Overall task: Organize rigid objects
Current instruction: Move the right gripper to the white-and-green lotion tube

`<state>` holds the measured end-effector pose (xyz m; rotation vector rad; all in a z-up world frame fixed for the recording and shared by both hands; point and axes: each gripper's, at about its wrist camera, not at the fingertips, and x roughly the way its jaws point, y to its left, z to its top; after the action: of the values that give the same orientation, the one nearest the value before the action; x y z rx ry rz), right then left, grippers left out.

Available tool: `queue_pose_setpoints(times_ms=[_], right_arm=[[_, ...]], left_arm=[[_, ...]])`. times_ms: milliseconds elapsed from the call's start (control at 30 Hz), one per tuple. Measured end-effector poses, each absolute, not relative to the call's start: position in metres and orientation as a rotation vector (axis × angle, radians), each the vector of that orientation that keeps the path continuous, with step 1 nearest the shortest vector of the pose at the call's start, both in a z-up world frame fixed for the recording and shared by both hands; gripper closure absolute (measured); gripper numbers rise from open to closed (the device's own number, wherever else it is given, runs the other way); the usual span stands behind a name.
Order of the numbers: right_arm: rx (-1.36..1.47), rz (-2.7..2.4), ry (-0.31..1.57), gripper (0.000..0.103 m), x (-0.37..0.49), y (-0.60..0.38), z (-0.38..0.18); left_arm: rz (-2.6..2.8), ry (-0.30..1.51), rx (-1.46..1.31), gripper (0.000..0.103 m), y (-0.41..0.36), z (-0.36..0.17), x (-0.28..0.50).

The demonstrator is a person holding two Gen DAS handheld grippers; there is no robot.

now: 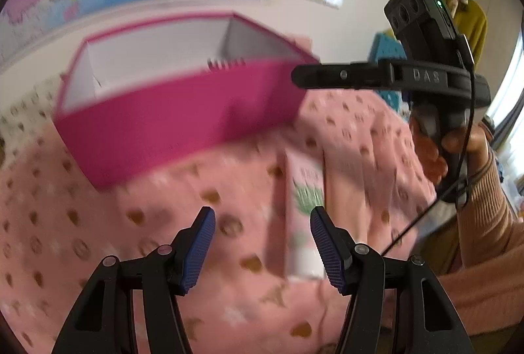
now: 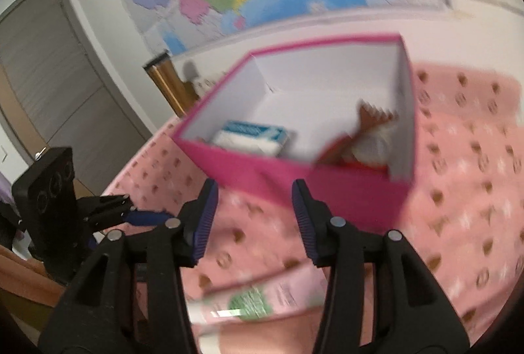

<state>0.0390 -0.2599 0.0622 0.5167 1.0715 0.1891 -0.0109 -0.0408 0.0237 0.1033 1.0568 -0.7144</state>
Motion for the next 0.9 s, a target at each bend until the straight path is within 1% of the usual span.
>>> queue_pose_setpoints(times_ms=[233, 467, 633, 900], right_arm=[[0.588, 0.116, 1.157, 0.054, 0.005, -0.276, 0.026], [0.581, 0.089, 1.232, 0.054, -0.009, -0.274, 0.000], [0.577, 0.091, 1.240, 0.054, -0.010, -0.273, -0.007], [0.549, 0.105, 1.245, 0.054, -0.008, -0.265, -0.009]], left_arm=[[-0.774, 1.180, -0.009, 0.042, -0.035, 0.002, -0.028], [-0.833, 1.246, -0.058, 0.049, -0.042, -0.006, -0.041], [-0.856, 1.274, -0.056, 0.056, -0.049, -0.009, -0.043], [-0.829, 1.272, -0.104, 0.056, -0.049, -0.009, -0.032]])
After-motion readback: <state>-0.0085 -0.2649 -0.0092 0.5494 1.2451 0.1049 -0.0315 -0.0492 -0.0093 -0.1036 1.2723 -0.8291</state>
